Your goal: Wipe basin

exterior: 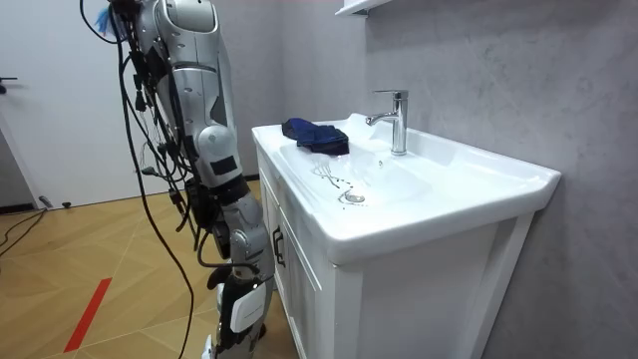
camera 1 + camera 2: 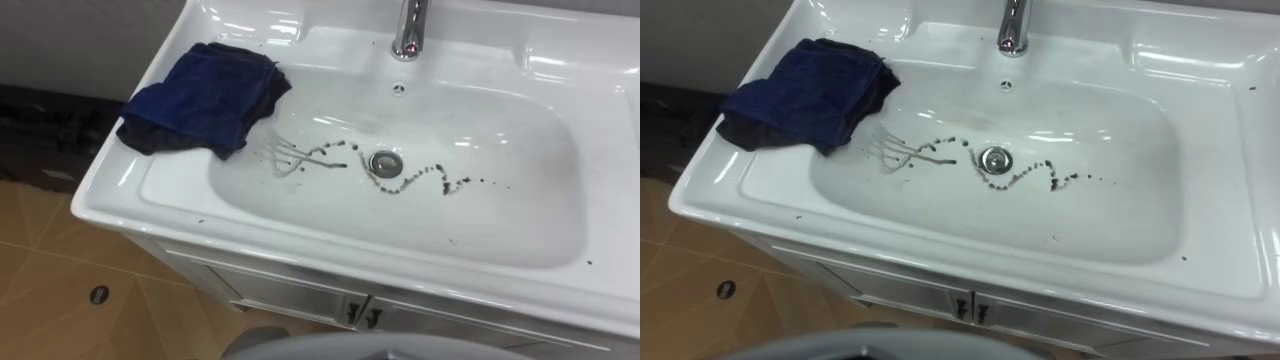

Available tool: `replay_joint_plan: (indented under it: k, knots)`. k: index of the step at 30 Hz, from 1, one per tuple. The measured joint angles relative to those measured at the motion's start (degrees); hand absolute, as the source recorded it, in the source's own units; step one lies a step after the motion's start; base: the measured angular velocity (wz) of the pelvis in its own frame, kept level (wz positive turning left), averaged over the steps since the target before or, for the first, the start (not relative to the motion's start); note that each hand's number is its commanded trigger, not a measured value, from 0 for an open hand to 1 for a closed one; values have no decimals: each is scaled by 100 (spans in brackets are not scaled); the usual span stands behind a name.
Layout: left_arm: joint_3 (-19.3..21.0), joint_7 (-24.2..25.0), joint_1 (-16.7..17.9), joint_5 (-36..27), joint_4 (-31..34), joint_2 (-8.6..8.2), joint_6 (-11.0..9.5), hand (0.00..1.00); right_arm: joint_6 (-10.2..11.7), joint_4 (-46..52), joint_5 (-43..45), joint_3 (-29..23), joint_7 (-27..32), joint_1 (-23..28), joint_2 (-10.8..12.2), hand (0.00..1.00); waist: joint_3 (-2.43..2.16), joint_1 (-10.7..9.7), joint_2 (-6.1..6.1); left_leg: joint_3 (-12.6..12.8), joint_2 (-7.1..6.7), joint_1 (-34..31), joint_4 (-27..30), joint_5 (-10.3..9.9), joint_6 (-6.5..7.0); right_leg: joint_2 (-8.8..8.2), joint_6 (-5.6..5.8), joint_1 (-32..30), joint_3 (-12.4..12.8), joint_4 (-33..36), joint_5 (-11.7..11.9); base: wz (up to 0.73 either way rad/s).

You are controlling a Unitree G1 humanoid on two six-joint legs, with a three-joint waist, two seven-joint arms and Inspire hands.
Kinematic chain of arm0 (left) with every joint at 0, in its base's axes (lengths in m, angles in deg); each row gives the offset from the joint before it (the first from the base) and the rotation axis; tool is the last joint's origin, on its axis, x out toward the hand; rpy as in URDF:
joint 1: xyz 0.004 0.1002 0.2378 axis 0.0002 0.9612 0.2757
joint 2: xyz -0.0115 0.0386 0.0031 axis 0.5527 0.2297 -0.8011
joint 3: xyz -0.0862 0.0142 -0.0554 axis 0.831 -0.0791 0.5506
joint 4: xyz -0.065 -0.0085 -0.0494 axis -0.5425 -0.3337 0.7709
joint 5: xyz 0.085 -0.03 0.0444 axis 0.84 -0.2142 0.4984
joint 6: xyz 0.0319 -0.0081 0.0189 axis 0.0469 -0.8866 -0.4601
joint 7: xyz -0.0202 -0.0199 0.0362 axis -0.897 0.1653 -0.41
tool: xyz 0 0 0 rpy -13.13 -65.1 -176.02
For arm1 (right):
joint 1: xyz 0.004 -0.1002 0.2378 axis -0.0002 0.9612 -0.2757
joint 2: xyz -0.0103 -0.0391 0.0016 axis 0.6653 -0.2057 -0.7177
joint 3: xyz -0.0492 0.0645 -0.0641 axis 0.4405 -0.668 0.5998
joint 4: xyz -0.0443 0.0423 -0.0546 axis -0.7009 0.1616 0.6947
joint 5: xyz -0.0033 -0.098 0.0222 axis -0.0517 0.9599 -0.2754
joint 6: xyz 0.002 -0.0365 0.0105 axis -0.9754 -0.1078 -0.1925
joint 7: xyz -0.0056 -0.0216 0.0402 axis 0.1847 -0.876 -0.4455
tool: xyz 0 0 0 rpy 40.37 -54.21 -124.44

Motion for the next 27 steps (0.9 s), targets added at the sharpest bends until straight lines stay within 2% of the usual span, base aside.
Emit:
replay_joint_plan:
  k: [27]
  knots:
    - [20,-1,-4,-67,3,1,12,0,-1,-4,-5,85,7,-69,-1,0,-2,11,13,7,1,-2,-3,0,-1,3,0,2,5,2,0,0]
